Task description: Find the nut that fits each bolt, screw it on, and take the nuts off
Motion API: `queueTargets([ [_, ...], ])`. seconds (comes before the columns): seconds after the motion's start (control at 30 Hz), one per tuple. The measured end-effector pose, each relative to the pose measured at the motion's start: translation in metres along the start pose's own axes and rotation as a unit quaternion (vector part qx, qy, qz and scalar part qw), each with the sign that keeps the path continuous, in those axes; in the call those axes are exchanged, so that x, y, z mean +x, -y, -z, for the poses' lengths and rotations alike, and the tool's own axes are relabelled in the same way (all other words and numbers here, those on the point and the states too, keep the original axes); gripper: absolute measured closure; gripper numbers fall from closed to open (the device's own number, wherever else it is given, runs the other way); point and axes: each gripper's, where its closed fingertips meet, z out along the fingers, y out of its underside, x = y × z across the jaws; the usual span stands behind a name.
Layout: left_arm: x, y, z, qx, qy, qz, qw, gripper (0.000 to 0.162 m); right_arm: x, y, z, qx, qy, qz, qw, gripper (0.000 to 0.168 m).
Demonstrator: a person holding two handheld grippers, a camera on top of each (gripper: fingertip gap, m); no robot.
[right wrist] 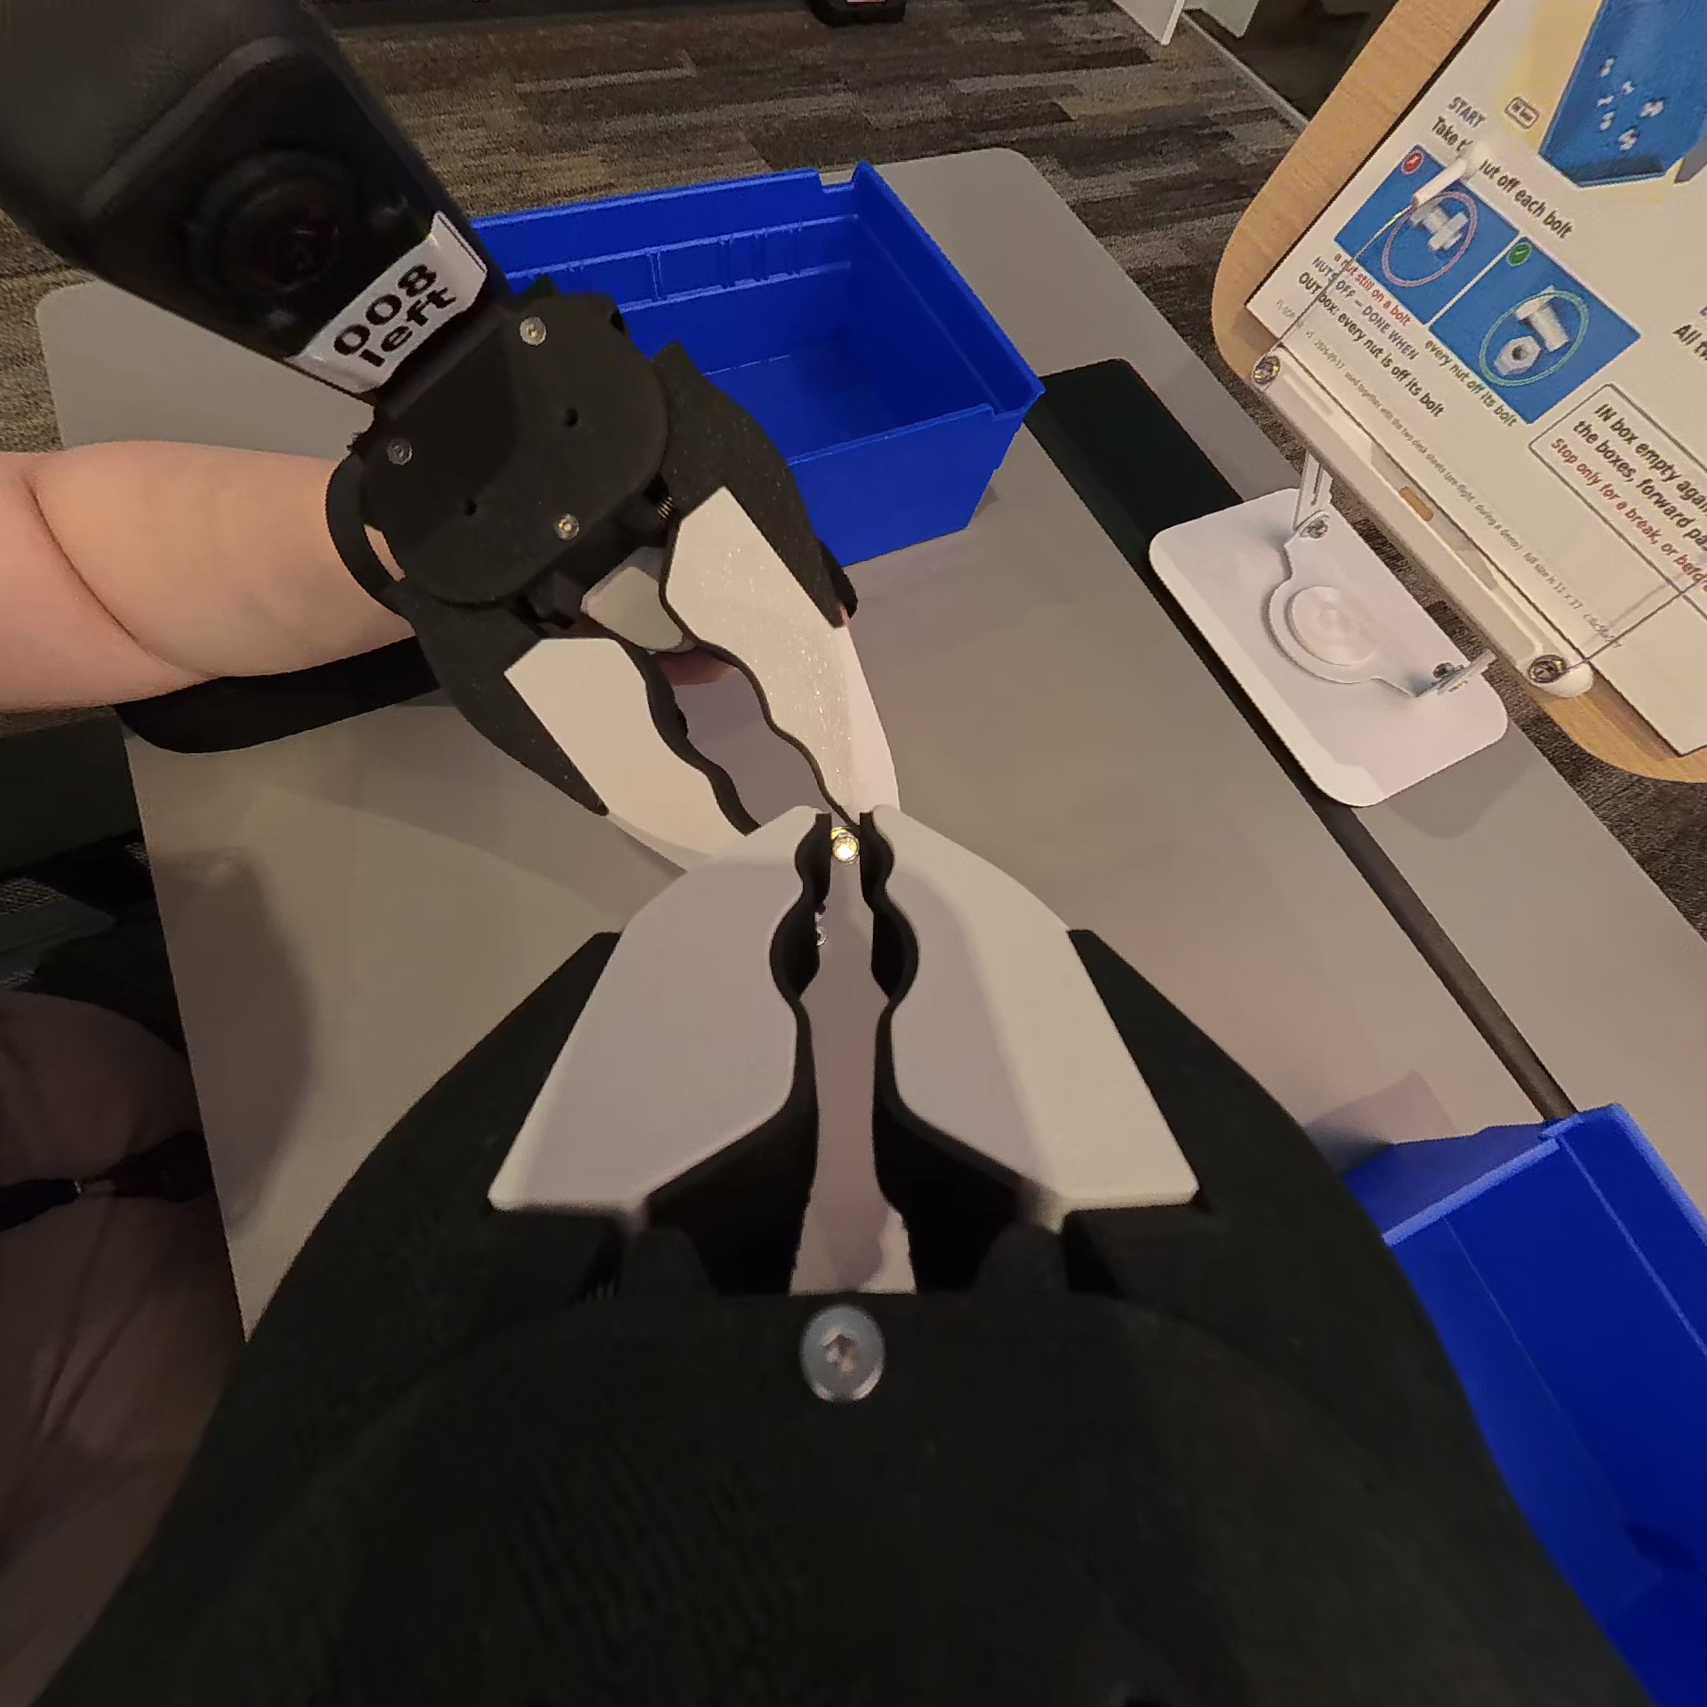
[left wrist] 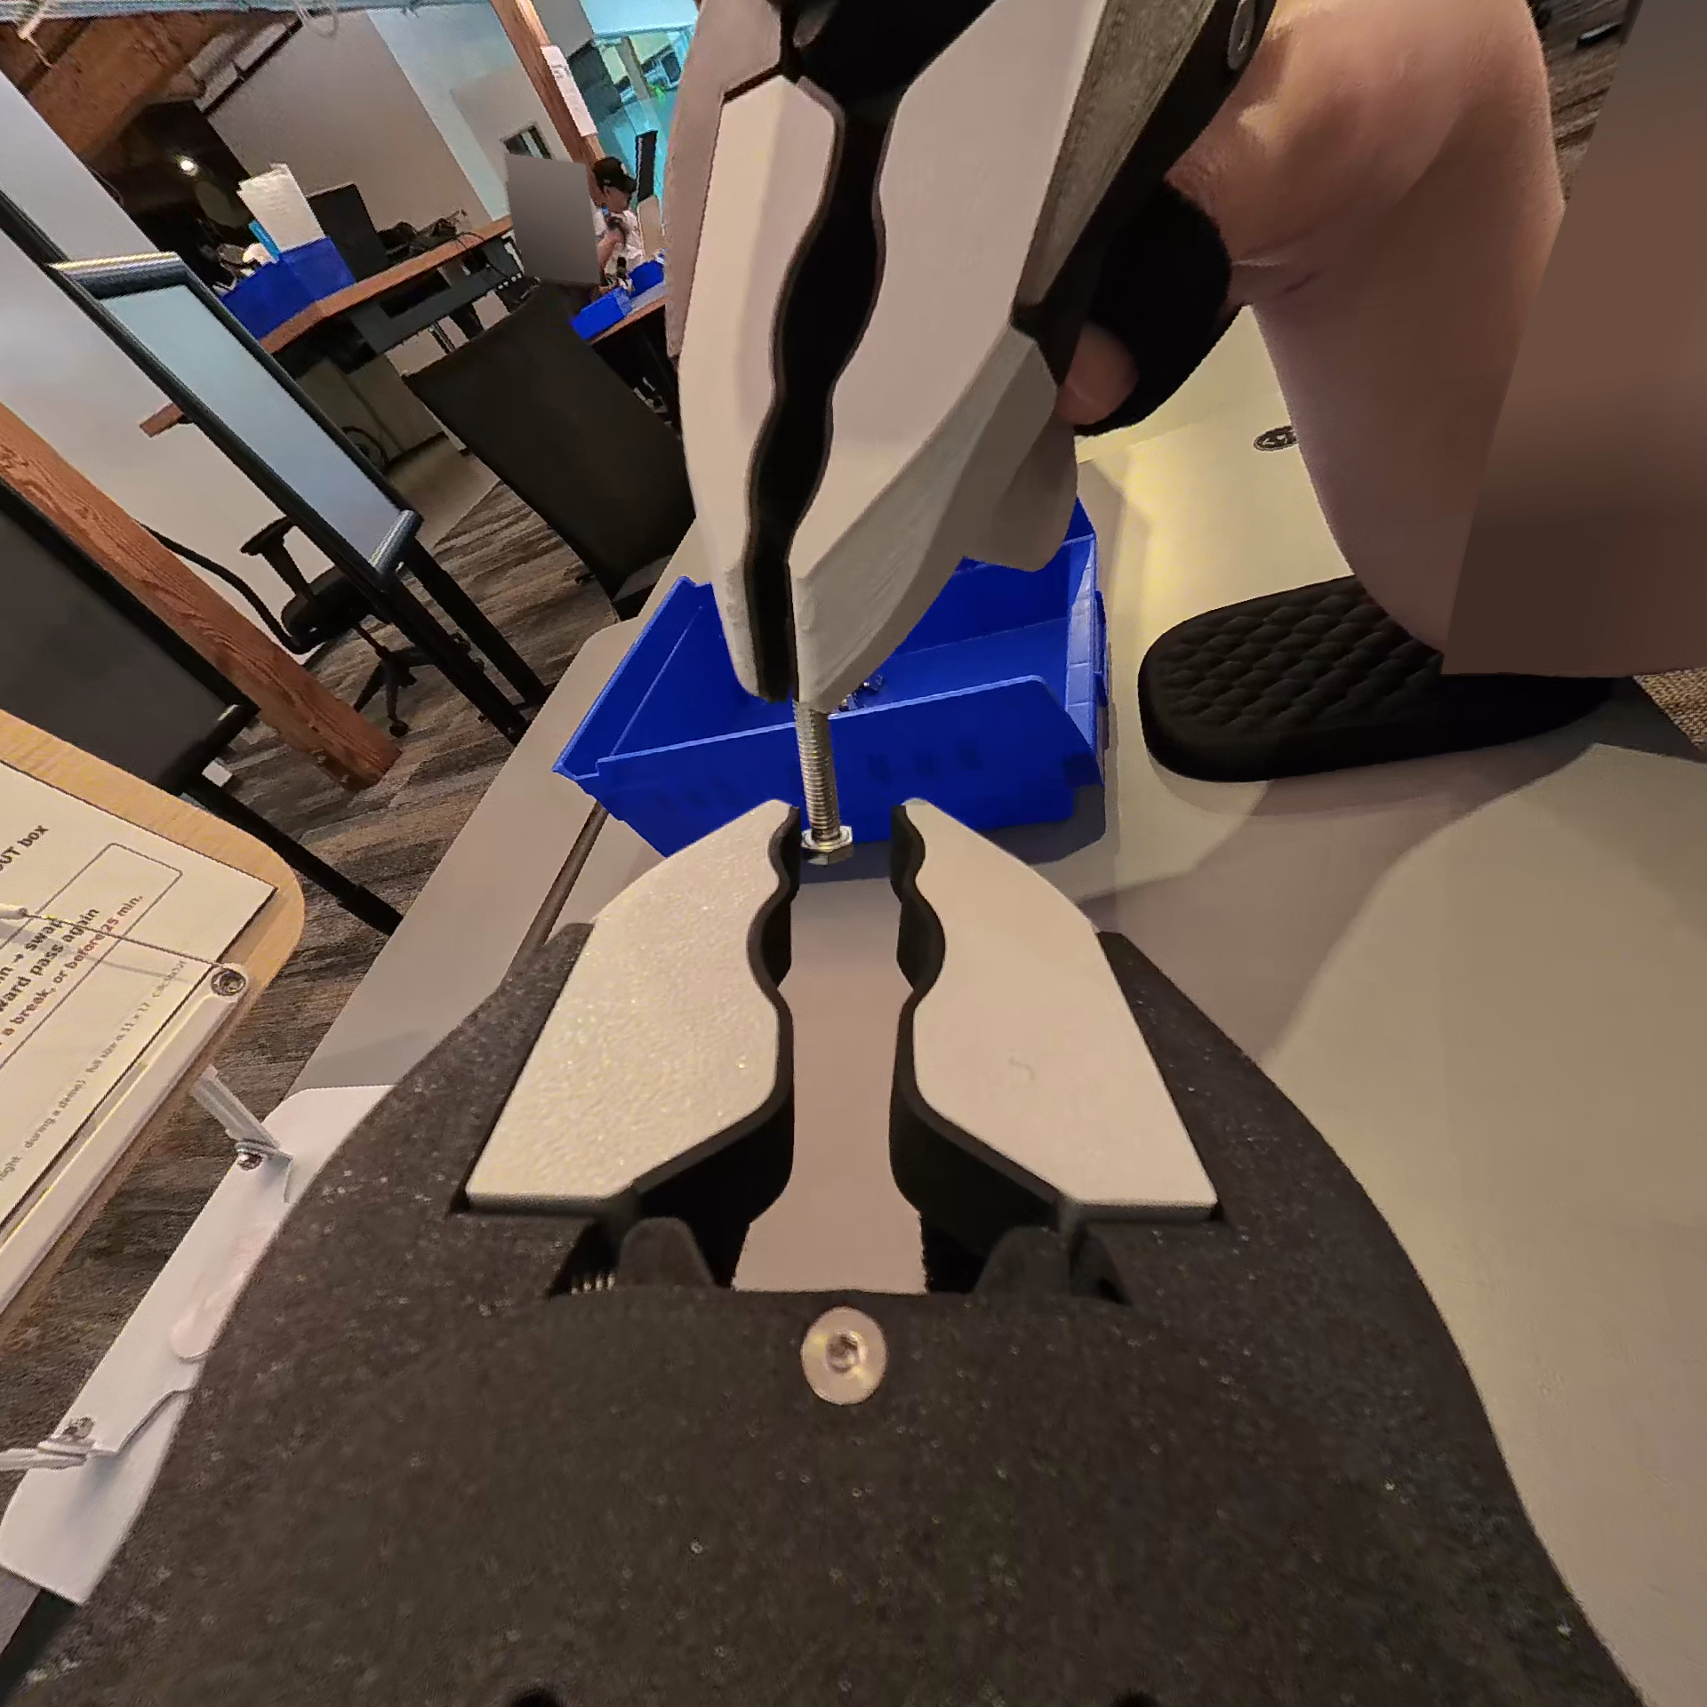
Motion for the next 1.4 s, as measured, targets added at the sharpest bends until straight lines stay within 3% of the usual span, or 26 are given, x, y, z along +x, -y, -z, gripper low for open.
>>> queueTargets([
  [1.1, -0.004, -0.002, -0.001, -0.006, 0.012, 0.006, 1.0, 0.152, -0.001, 0.001, 0.0, 0.001, -0.009, 0.004, 1.0, 0.161],
  [1.4, -0.017, 0.002, 0.008, 0.005, 0.026, 0.033, 0.999, 0.152, 0.008, 0.017, 0.025, 0.058, -0.038, 0.026, 0.997, 0.147],
])
